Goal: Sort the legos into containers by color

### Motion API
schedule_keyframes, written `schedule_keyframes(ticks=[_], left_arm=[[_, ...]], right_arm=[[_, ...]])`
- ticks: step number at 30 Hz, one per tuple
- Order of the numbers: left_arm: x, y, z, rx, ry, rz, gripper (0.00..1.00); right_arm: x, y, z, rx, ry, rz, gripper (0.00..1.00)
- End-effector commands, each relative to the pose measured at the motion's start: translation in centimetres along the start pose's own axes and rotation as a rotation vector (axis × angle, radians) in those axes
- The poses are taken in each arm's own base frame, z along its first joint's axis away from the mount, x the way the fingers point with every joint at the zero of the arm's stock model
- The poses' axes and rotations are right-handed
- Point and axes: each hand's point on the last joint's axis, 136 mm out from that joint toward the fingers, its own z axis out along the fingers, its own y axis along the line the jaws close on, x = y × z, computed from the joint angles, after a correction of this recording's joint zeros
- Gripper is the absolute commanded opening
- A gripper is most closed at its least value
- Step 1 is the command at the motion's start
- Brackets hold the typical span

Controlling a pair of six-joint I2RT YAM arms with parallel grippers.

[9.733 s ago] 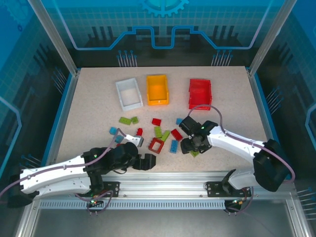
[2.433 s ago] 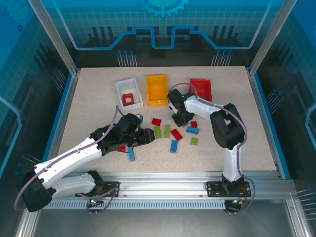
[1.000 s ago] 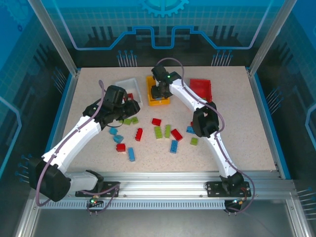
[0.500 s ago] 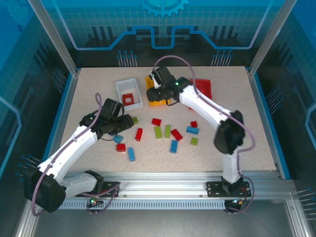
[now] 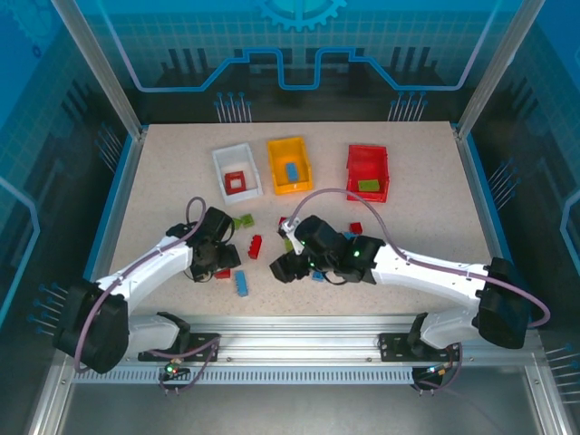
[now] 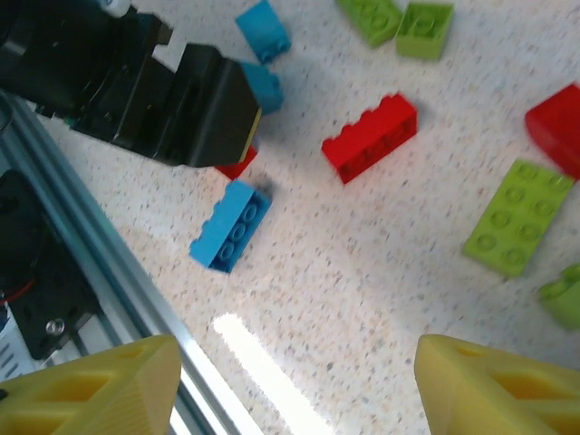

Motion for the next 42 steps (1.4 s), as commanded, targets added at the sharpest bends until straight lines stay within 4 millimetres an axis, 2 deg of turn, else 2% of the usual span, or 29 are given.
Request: schedule_keyframes(ticks=[1,5,9,12,17,20,22,25,27,31,35,39,42], left_arm=[[-0.3,0.0,1.5,-0.007,-0.001,0.004,0.76],[-0.5,-0.1,2.6,-0.016,-0.004,0.017,0.65],[-0.5,-0.4,2.1,0.001,-0.018,0.018,0.44],[-0.7,-1.3,0.0,0.040,-0.062,0.028,0.37],[-2.6,-4.5,-5.7,0.136,-0.145,0.057,0.35],[-5.7,-6.1,-8.3,0.157,-0.210,0.069,0.35],[-8.5,-7.5,-9.5,0.175,-0.237,0.069,0.35],[-13.2,-9.8,-10.6,0.182,-0.284,0.081,0.35],[-16.6,-11.1,-10.6,0.189,-0.308,0.077,0.35],[-23.5,-12.7,-9.0,0.168,-0.352,0.062,0.34],[-28.5,-13.4,-6.4,0.168,-0.345,0.018,0.33],[-31.9,-13.8,-4.2,0.172,-0.349,-0.001,0.33],[-33.4,-14.1,-2.7,0.168,-0.350,0.005,0.34]], right_arm=[[-0.8,2.1,-0.7,-0.070,-0.070,0.043,0.70],[-0.2,3.0,-0.5,-0.076,-0.055,0.034,0.70],[-0.7,3.0,-0.6,-0.060,-0.067,0.036,0.68],[-1.1,2.5,-1.0,-0.031,-0.086,0.033,0.67],[-2.9,0.4,-2.6,0.039,-0.181,0.077,0.63],[-5.2,-1.1,-4.1,0.079,-0.297,0.125,0.62],[-7.1,-2.1,-4.8,0.099,-0.378,0.143,0.63],[-9.7,-3.5,-5.0,0.100,-0.468,0.175,0.64],[-11.6,-4.4,-4.9,0.094,-0.524,0.191,0.64],[-15.4,-5.2,-3.8,0.083,-0.602,0.180,0.65],[-18.4,-4.8,-1.2,0.081,-0.605,0.134,0.65],[-20.6,-4.1,1.0,0.057,-0.613,0.127,0.66],[-21.1,-4.0,1.9,0.049,-0.601,0.132,0.66]])
